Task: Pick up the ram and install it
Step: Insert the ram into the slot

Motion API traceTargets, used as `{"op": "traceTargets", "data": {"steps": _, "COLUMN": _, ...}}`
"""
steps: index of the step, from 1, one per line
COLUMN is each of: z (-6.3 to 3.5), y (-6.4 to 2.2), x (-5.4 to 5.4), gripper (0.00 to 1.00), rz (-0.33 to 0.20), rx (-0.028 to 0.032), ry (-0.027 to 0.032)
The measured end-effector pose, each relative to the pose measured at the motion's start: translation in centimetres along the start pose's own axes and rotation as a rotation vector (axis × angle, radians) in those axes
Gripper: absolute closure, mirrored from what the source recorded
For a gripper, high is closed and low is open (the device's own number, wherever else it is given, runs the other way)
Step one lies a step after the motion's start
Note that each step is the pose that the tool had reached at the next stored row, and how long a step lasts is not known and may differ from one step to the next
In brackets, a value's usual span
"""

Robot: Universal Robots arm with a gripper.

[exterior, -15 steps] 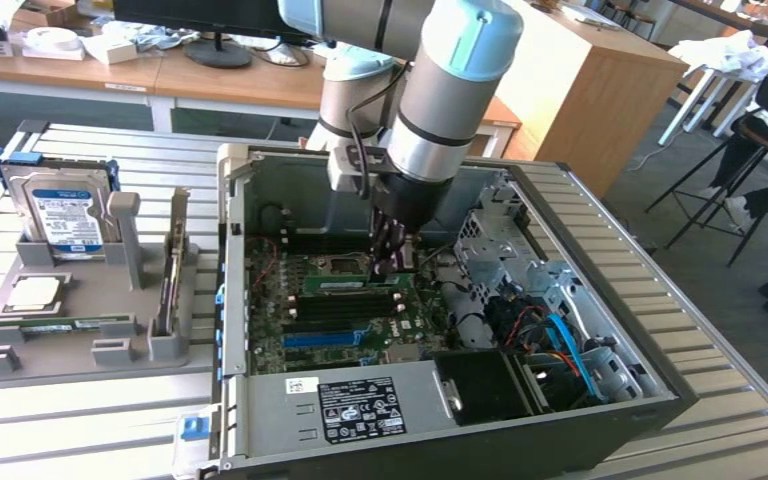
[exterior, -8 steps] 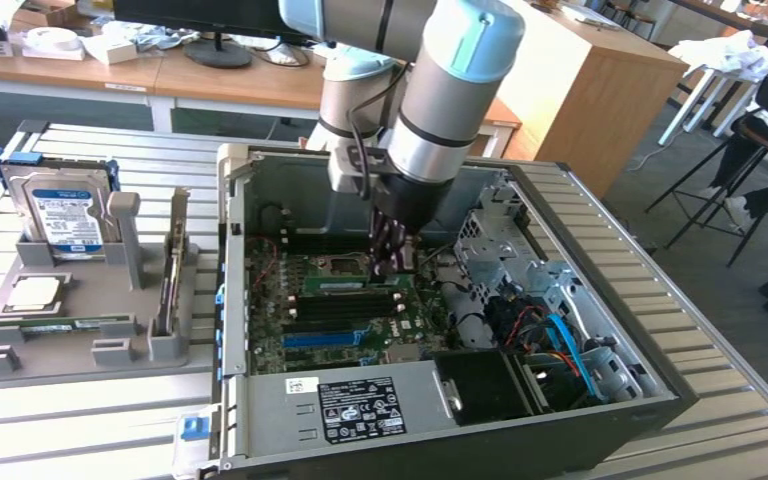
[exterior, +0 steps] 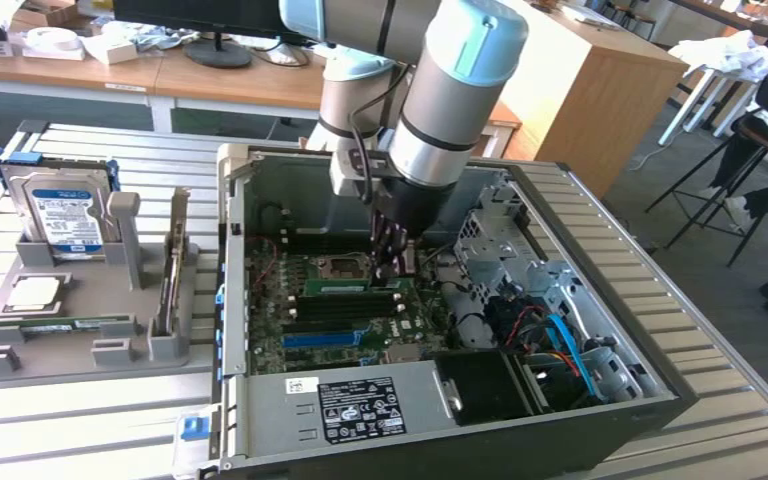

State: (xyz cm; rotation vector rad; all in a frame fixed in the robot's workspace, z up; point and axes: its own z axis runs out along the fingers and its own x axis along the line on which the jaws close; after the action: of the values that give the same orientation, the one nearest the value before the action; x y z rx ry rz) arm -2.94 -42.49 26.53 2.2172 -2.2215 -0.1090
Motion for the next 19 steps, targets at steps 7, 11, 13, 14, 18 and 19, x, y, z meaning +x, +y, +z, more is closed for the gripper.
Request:
{"op": "traceTargets", "data": {"steps": 7, "z": 0.45, "y": -0.03, "x": 0.0, "gripper": 0.88, "rz": 0.000, "rx": -0.0001, "ry": 0.0002}}
{"op": "traceTargets", "data": {"steps": 11, "z": 1.06, "y": -0.06, "x": 0.1, "gripper": 0.88, "rz": 0.000, "rx": 0.0000, "ry": 0.0001}}
{"op": "traceTargets", "data": {"steps": 13, "z": 1.34, "y": -0.08, "x": 0.1, "gripper": 0.88, "rz": 0.000, "rx": 0.0001, "ry": 0.0001}}
{"op": "traceTargets", "data": {"steps": 14, "z": 1.43, "y": -0.08, "x": 0.1, "gripper": 0.88, "rz": 0.000, "rx": 0.0000, "ry": 0.0000}}
{"op": "traceTargets", "data": {"steps": 18, "z": 1.60, "y": -0.09, "x": 0.1, "gripper": 0.88, "rz": 0.000, "rx": 0.0001, "ry": -0.0001}}
{"op": "traceTargets", "data": {"steps": 19, "z": 1.69, "y": -0.09, "x": 0.1, "gripper": 0.88, "rz": 0.000, "rx": 0.0001, "ry": 0.0000}}
